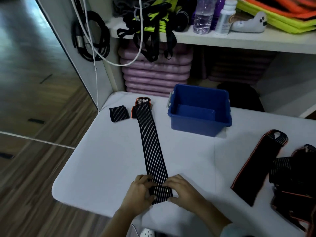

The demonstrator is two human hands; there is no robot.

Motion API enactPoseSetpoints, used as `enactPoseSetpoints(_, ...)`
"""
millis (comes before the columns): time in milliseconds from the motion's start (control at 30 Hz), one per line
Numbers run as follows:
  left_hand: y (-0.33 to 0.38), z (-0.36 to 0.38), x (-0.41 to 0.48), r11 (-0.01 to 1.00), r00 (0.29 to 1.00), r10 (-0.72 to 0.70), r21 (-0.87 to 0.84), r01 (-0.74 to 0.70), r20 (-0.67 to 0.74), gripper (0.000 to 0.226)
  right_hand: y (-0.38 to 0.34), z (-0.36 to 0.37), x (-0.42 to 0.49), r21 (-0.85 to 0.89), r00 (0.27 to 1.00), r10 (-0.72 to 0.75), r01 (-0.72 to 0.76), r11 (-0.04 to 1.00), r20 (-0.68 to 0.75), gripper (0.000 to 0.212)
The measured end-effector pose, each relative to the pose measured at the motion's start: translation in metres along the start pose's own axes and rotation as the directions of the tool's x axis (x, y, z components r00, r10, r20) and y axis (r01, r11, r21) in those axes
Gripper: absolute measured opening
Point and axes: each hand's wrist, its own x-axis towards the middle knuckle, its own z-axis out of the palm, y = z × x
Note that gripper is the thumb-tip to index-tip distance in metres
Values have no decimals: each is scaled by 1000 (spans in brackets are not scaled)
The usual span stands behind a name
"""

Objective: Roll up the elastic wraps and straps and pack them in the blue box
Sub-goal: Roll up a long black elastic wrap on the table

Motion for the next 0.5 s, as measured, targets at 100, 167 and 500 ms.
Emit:
enactPoseSetpoints(100,13,9,-9,1000,1000,-18,-1,18,-21,42,3,3,-15,6,1000,-2,2,1000,5,45)
enactPoseSetpoints(167,20,13,-15,999,999,-38,-2,38,-36,40,3,5,-23,3,1000,-12,12,1000,-4,42)
enactPoseSetpoints(500,39,24,-31,990,986,-136,31,139,-93,32,6,9,-35,17,998,-66,66,998,0,40)
